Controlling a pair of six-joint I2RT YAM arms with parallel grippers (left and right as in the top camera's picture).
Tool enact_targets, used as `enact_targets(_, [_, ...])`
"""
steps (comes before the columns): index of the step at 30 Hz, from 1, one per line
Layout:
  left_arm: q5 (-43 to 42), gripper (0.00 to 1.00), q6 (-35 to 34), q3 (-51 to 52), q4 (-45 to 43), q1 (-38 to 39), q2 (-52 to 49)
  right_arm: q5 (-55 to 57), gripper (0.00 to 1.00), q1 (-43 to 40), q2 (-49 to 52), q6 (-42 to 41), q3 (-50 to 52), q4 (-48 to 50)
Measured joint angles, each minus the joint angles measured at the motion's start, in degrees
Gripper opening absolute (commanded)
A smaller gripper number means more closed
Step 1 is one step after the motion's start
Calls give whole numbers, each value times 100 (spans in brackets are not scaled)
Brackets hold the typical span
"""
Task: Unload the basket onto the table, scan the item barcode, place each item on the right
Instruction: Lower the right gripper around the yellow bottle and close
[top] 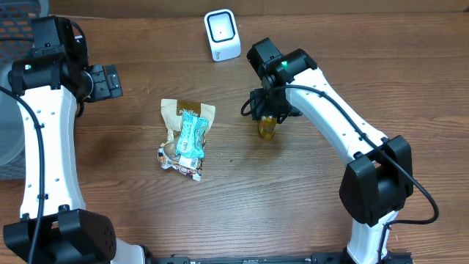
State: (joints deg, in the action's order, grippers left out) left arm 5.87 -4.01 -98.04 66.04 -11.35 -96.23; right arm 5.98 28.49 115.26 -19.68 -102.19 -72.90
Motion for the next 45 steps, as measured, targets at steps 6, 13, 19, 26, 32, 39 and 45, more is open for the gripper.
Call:
enact_targets(6, [0, 99, 0, 0, 0, 0, 0, 2, 100, 0, 0, 15, 164, 136])
enact_targets(13, [0, 99, 2, 0, 0, 0, 0, -13, 81, -2, 13, 11, 330, 219])
enact_targets(19, [0, 100, 0, 0, 0, 0, 0, -17, 79, 0, 13, 2, 330, 286])
enact_targets(26, [0, 100, 2, 0, 0, 0, 0, -17, 72, -2, 15, 4, 328, 232])
enact_targets(32, [0, 100, 2, 0, 0, 0, 0, -20, 63, 0, 15, 2, 328, 219])
enact_targets(39, [0, 100, 0, 0, 0, 0, 0, -46, 71, 0, 15, 2, 313, 208])
enact_targets(45, [0, 100, 2, 0, 0, 0, 0, -87, 64, 0, 15, 4, 310, 208])
